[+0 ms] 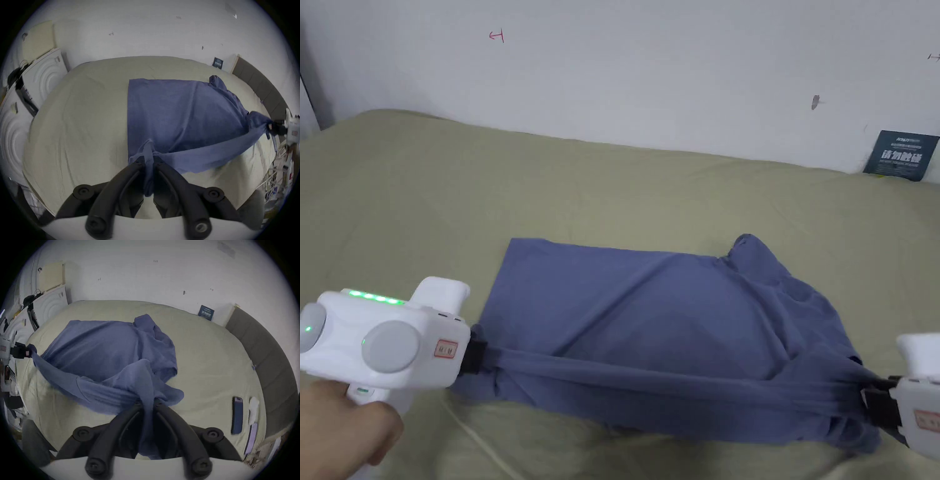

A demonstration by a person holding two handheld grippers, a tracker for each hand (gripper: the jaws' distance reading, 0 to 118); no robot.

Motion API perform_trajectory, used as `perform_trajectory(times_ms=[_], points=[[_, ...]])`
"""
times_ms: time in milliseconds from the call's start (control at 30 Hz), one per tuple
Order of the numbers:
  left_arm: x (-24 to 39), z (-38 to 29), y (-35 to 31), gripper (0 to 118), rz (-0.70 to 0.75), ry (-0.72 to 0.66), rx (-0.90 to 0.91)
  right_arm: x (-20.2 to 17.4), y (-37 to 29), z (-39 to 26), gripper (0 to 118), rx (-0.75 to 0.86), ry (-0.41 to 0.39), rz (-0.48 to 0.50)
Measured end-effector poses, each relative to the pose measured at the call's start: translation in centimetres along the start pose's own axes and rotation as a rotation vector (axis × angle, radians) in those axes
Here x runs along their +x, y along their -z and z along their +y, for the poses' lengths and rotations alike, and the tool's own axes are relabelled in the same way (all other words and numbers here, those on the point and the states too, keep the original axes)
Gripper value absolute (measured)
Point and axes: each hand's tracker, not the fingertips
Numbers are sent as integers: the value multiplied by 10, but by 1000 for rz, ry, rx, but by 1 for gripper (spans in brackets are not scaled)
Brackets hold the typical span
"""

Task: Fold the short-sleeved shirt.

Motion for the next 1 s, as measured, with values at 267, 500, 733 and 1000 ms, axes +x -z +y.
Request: perform_trajectory(times_ms=[267,500,733,1000], points=[[-5,39,65,8,-6,58,-114,3,75,40,10,-113,-56,-11],[-6,50,91,8,-16,76,-139,-1,112,40,10,-136,-50,-50],[-8,59,94,34,-2,32,-98,-1,118,44,57,-101,-10,-85],[-13,36,-12,81,-84,-188,295,8,-7,33,74,367,198,12]])
